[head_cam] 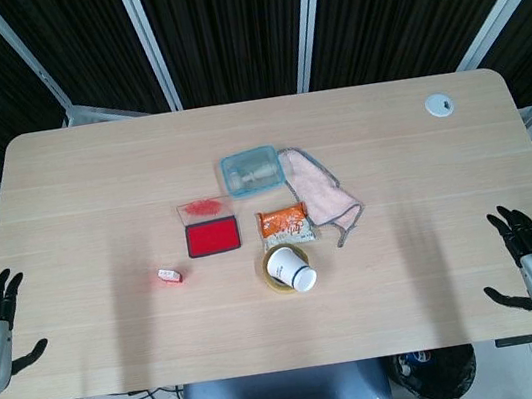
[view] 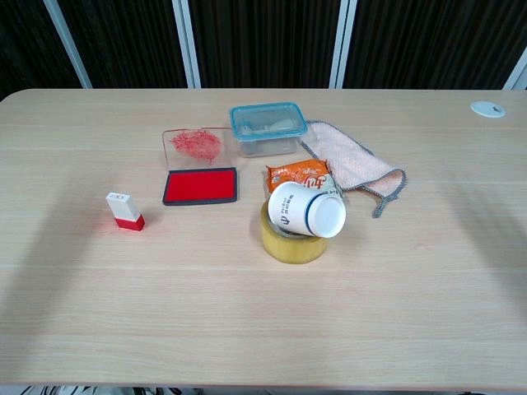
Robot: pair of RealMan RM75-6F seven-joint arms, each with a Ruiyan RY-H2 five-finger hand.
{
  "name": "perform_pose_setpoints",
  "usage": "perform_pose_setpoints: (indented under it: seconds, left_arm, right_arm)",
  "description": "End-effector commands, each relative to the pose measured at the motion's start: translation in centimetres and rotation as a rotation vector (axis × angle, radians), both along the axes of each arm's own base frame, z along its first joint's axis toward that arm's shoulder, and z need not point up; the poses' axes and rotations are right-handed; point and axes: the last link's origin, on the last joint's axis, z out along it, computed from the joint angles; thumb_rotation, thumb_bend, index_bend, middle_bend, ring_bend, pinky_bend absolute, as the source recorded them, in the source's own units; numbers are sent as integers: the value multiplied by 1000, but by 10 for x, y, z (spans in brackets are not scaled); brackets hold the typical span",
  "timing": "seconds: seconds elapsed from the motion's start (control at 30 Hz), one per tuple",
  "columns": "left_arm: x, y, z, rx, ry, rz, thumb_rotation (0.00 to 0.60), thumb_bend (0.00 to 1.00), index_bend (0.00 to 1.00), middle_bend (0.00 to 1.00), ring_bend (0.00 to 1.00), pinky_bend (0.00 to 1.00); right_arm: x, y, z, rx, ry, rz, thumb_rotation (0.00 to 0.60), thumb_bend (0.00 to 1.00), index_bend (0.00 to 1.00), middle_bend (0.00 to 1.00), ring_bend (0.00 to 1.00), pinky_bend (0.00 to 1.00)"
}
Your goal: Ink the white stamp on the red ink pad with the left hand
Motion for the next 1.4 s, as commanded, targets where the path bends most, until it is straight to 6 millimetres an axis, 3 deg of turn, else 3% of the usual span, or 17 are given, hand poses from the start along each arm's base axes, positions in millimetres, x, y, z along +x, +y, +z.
perform_pose_setpoints:
  seconds: [0.03,0.87,1.13,1.4]
  left_arm:
    - [0,0,0,-1,1,0,600,105,0,0,0,0]
    - [0,8,-5,-29,39,-4,600,105,0,0,0,0]
    - [19,37,-12,-89,120,-77,600,105,0,0,0,21]
    - [46,83,-48,-240,213,-138,600,115,113,97,66,134]
  right_arm:
    - [0,0,0,1,0,-1,600,79,0,0,0,185]
    - [-3,-2,-1,22,10,-44,600,80,0,0,0,185]
    - [-4,-3,0,29,-4,-53,600,86,0,0,0,185]
    - [-4,-3,0,33,-19,-61,600,96,0,0,0,185]
